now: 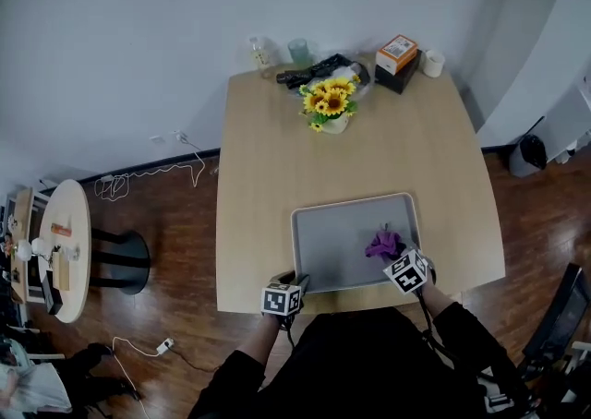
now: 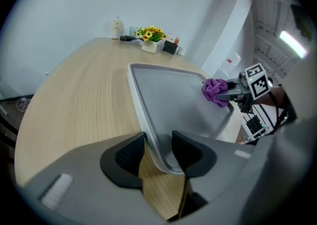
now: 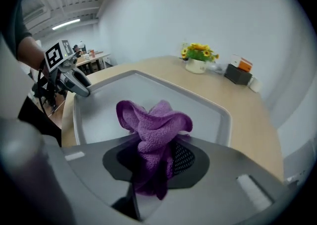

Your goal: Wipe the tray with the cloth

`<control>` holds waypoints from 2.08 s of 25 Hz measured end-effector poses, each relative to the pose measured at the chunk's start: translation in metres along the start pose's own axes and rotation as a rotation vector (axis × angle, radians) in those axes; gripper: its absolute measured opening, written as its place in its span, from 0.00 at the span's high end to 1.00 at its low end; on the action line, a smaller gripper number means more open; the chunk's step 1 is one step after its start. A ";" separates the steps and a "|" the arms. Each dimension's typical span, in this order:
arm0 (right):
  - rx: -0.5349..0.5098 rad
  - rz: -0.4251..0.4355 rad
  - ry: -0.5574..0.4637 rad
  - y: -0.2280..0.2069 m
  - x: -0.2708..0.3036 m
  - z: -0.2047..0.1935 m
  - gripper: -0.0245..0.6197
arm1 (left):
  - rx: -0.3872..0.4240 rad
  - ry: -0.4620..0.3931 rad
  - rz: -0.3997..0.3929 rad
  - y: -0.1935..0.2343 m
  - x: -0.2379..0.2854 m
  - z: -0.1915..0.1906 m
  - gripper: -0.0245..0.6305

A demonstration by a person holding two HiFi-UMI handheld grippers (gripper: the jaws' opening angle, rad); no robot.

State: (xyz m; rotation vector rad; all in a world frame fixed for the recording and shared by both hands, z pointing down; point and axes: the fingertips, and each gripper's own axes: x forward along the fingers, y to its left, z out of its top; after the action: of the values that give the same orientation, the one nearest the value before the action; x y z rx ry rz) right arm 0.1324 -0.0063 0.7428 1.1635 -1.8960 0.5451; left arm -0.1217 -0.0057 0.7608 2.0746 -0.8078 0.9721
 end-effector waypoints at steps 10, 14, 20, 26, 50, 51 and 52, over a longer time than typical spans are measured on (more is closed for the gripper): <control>0.062 -0.081 0.049 -0.032 -0.027 -0.035 0.80 | -0.024 0.001 0.015 -0.007 -0.001 0.002 0.72; -0.024 0.009 0.012 0.012 -0.003 0.008 0.80 | -0.023 -0.015 0.018 -0.008 0.003 0.010 0.72; -0.253 0.187 -0.051 0.134 0.040 0.073 0.80 | -0.059 -0.035 -0.021 -0.005 0.003 0.005 0.72; -0.389 0.251 -0.057 0.202 0.057 0.097 0.80 | -0.102 -0.039 -0.061 0.002 -0.001 0.000 0.73; -0.101 0.005 0.038 -0.045 -0.018 -0.033 0.80 | -0.092 -0.013 0.028 -0.005 -0.002 0.000 0.73; -0.107 0.008 0.031 -0.057 -0.010 -0.022 0.80 | -0.093 -0.013 0.036 -0.005 -0.002 -0.001 0.73; -0.114 0.012 0.024 -0.068 -0.002 -0.011 0.80 | -0.094 -0.013 0.045 -0.005 -0.002 -0.001 0.73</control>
State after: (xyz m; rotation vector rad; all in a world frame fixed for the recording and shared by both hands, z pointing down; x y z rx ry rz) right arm 0.1969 -0.0296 0.7435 1.0681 -1.8888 0.4495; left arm -0.1194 -0.0016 0.7585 1.9920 -0.8932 0.9280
